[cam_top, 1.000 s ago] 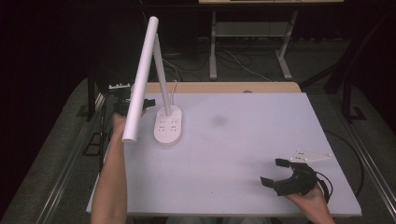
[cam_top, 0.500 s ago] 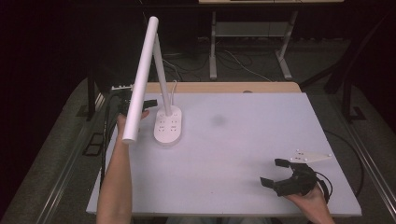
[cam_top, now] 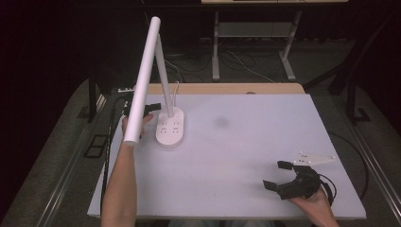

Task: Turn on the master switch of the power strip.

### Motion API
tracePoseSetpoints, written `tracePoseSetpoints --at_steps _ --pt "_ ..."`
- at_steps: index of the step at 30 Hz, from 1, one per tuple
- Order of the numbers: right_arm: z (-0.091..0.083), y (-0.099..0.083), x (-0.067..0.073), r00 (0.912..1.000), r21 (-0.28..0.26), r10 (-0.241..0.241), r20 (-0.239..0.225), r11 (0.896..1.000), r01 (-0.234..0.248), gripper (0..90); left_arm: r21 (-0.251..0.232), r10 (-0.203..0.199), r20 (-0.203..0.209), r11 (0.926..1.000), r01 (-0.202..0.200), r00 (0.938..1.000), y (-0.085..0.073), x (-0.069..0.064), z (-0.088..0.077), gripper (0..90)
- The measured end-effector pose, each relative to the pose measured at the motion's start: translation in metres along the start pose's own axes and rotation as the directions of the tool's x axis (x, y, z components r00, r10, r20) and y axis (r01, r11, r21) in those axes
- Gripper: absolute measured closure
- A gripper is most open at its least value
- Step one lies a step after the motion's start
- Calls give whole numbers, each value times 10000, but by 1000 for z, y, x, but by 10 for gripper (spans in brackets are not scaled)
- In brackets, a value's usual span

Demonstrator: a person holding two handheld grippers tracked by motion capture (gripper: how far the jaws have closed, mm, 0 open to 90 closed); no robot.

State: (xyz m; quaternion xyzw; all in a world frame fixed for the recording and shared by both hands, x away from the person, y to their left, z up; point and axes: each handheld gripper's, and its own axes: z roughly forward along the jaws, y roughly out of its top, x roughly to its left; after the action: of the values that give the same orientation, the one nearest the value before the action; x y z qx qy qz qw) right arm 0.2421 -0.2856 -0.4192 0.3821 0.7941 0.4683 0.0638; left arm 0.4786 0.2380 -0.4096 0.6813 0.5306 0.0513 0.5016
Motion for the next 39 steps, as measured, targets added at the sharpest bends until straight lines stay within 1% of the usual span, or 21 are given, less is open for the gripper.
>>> tracePoseSetpoints --at_steps 2,4,10,16,18,19,22,24,25,26,27,32,35,36,37,38,39 --pt "0 0 0 10000 6 -4 -4 10000 4 0 114 97 -160 9999 -95 9998 -1 -1 3 899" --pt "0 0 0 10000 12 -17 13 10000 17 0 338 360 -397 9988 -347 9986 -3 -2 5 899" --pt "2 0 0 10000 72 -56 -19 10000 56 1 698 654 -749 9957 -602 9950 -6 -4 12 900" --pt "2 -1 1 10000 122 -63 -42 9999 64 1 1133 899 -893 9904 -796 9919 -11 -5 19 900" --pt "3 -1 1 10000 161 -47 -62 9999 48 1 1312 1091 -916 9866 -966 9898 -12 -5 21 900" --pt "3 -1 1 10000 161 -47 -62 9999 48 1 1300 1072 -929 9870 -947 9899 -12 -5 21 900" --pt "3 -1 2 10000 177 -36 -76 9998 38 1 1309 1439 -1064 9829 -1296 9839 -13 -7 21 900" --pt "3 -1 2 10000 169 -39 -84 9998 40 1 1343 1594 -1134 9805 -1438 9807 -13 -8 22 900" --pt "3 -1 2 9999 153 -55 -92 9999 57 0 1358 1592 -1157 9803 -1432 9804 -13 -8 21 900" --pt "3 -1 2 9999 143 -98 -102 9998 99 1 1340 1508 -1169 9818 -1349 9816 -13 -7 21 900" --pt "3 -1 2 9999 135 -111 -98 9998 112 1 1348 1524 -1196 9815 -1360 9811 -14 -7 21 900" --pt "3 -1 3 9999 154 -131 -111 9998 133 0 1423 1875 -1290 9753 -1690 9738 -15 -12 24 900" --pt "3 -1 3 9998 139 -174 -123 9997 176 0 1382 1718 -1178 9782 -1551 9781 -16 -10 24 900" --pt "3 -1 4 9998 141 -170 -124 9998 172 1 1429 1748 -1151 9771 -1578 9779 -15 -10 24 900" --pt "3 -1 4 9998 141 -170 -124 9998 172 1 1462 1872 -1234 9748 -1688 9745 -16 -10 24 900" --pt "2 -1 4 9998 141 -140 -135 9998 142 1 1487 1949 -1239 9731 -1760 9730 -15 -11 25 900" --pt "2 -1 3 9998 130 -155 -128 9998 157 1 1527 1952 -1240 9725 -1756 9729 -15 -11 25 900"
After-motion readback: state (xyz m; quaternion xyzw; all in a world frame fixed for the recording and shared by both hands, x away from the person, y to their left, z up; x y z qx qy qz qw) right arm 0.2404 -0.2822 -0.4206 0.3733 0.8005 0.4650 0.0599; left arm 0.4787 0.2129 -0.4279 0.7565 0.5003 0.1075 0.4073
